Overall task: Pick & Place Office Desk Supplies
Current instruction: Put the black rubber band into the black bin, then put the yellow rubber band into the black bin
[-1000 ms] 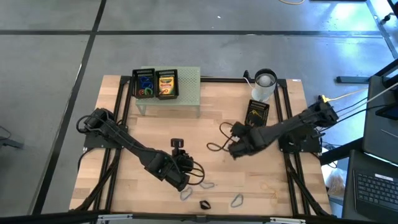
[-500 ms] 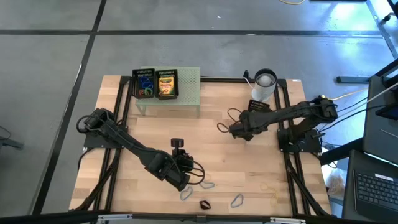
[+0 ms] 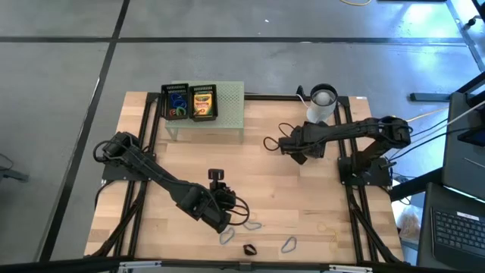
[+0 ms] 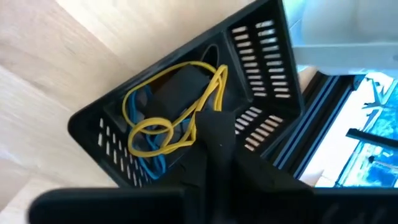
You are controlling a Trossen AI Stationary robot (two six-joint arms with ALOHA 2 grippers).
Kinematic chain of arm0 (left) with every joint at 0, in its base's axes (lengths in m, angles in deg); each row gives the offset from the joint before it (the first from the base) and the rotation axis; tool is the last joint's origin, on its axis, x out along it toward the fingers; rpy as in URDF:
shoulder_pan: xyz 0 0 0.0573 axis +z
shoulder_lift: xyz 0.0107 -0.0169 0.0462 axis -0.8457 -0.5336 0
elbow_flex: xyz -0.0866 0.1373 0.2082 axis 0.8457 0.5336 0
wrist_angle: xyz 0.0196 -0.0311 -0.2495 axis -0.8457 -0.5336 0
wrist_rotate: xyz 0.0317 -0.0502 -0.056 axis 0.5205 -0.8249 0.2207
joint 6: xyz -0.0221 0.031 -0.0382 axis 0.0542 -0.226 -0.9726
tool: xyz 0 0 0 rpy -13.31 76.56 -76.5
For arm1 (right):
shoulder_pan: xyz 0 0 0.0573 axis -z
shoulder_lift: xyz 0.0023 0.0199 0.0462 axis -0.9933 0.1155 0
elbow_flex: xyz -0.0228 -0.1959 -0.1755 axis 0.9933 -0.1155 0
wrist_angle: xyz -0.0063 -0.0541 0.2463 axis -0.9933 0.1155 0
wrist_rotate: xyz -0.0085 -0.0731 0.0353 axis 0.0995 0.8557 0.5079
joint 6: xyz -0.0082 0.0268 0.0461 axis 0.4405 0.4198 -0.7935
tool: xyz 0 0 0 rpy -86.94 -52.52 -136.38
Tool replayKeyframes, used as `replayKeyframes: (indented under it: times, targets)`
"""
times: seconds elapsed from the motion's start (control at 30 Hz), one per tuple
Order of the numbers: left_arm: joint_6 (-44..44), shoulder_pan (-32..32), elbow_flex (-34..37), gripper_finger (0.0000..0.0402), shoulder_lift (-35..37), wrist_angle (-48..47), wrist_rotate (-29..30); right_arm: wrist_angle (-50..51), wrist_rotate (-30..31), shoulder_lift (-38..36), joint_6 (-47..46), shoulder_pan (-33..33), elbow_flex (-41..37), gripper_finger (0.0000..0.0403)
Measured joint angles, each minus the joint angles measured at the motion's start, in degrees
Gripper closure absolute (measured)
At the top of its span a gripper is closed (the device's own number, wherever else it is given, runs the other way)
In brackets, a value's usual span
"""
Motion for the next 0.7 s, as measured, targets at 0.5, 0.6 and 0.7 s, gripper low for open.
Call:
replayKeyframes:
  times: [0.5, 0.6, 0.7]
  targets:
    - [-1.55, 0.07, 0.00, 0.0315, 0.00, 0.15, -0.59, 0.04, -2.70, 0.00, -0.58, 1.17, 0.00, 0.0212]
    - [-1.56, 0.07, 0.00, 0.0315, 0.01, 0.15, -3.05, 0.06, -2.47, 0.00, -0.61, 1.14, 0.00, 0.0185]
    - [-1.68, 0.07, 0.00, 0.0315, 0.00, 0.15, -7.24, 0.00, -2.45, 0.00, -0.52, 0.88, 0.00, 0.0169]
